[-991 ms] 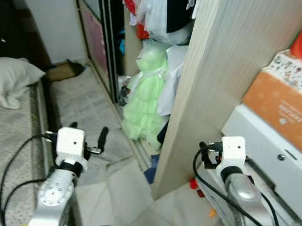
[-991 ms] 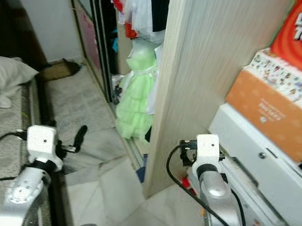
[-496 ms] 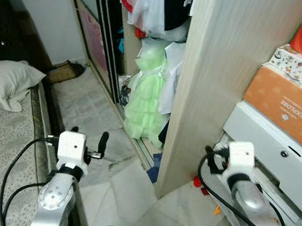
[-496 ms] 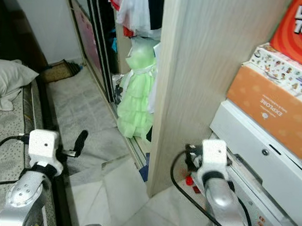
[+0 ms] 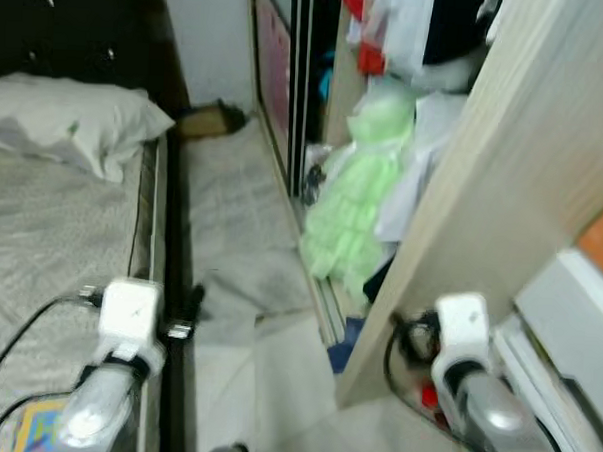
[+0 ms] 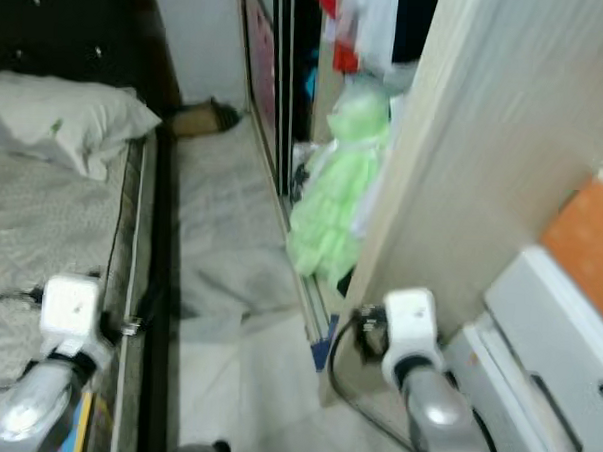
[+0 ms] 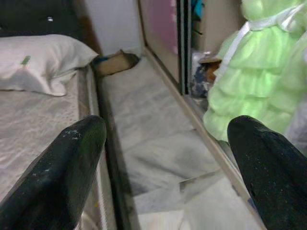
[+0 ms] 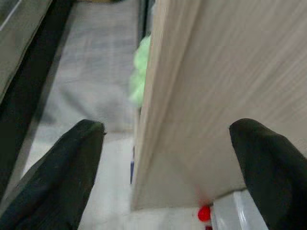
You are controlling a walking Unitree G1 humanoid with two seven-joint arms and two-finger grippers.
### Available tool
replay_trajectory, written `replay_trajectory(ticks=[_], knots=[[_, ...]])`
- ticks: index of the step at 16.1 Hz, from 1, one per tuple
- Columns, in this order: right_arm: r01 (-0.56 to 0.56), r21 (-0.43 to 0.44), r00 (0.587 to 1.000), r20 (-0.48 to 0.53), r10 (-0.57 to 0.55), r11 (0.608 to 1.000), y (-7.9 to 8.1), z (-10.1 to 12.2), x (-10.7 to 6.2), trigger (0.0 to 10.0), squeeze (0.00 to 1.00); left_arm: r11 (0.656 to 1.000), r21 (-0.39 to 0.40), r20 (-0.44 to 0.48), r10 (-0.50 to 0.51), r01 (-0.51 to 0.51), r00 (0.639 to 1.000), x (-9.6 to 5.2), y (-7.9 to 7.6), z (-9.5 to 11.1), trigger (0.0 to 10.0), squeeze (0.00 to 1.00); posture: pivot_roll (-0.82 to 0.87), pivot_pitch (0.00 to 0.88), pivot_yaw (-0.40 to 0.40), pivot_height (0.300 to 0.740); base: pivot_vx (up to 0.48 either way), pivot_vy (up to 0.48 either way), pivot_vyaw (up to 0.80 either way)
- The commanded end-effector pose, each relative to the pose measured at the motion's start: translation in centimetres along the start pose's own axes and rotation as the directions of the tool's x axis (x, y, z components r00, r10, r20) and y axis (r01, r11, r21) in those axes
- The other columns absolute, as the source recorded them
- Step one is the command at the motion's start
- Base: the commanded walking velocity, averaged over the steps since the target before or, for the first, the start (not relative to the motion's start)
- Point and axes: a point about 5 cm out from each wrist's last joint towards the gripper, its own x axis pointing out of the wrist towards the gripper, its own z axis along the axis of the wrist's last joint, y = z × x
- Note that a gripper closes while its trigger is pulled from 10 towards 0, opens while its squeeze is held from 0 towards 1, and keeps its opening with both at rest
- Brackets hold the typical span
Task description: Clean up the room
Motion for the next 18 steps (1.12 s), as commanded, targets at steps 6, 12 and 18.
replay_trajectory(ticks=[6, 12, 18], knots=[[-0.349, 0.033, 0.908, -0.235, 0.347, 0.936, 0.2, -2.4, -1.5, 10.0, 0.00, 0.998, 0.022, 0.032, -0.052, 0.051, 0.998, 0.6, -0.9, 0.7, 10.0, 0.00, -0.04, 0.032, -0.007, 0.740, 0.000, 0.000, 0.80], [-0.339, -0.012, 0.941, 0.023, 0.339, 0.941, 1.4, 2.3, 1.2, 10.0, 0.00, 0.999, 0.028, 0.056, -0.035, 0.033, 0.998, 0.8, -0.6, 1.4, 10.0, 0.00, -0.01, 0.030, -0.019, 0.740, 0.000, 0.000, 0.80], [-0.218, 0.002, 0.953, 0.216, 0.212, 0.976, 1.6, 4.6, 2.4, 10.0, 0.00, 1.000, 0.015, 0.071, -0.014, 0.013, 0.997, 1.1, -1.1, 1.8, 10.0, 0.00, -0.01, 0.047, -0.001, 0.740, 0.000, 0.000, 0.80]])
